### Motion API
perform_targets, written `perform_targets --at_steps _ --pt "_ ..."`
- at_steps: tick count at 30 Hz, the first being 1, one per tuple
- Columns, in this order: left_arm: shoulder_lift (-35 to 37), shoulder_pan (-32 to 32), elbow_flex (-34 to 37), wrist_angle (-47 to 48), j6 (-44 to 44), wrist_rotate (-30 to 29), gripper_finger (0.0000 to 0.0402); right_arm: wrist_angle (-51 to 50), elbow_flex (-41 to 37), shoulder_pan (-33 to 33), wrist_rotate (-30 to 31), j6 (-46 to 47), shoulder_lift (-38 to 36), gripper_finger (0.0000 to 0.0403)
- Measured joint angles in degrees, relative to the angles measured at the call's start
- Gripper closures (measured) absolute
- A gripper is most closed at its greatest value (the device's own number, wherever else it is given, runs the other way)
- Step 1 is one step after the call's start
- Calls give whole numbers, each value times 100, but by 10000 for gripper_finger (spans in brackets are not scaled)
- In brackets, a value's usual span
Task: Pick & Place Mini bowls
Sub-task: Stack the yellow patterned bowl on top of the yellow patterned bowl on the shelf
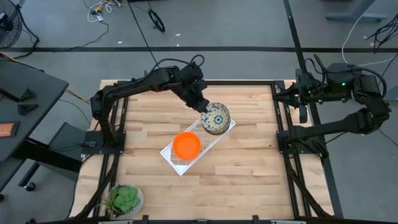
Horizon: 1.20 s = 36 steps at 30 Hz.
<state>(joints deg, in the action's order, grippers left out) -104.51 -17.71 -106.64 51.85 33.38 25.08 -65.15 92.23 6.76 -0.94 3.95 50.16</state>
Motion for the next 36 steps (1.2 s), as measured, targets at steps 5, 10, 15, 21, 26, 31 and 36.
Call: perform_targets --at_steps 5,10,15,21,26,31,36 --pt "-105 30 7 -21 -21 46 394 1 1 0 1 -2 -1 371" --pt "-136 53 3 -61 -76 39 392 1 2 0 1 0 1 371" --pt "-138 58 3 -54 -106 22 393 -1 1 0 -1 0 0 371" --pt "-138 57 2 17 -113 -142 390 1 1 0 1 0 -1 371" --pt "-179 60 1 54 -145 -221 391 1 0 0 0 0 -1 371" --pt "-179 60 1 38 -156 -219 387 1 0 0 1 0 -1 371" --pt "-179 60 1 31 -172 -280 387 1 0 0 -1 0 1 371"
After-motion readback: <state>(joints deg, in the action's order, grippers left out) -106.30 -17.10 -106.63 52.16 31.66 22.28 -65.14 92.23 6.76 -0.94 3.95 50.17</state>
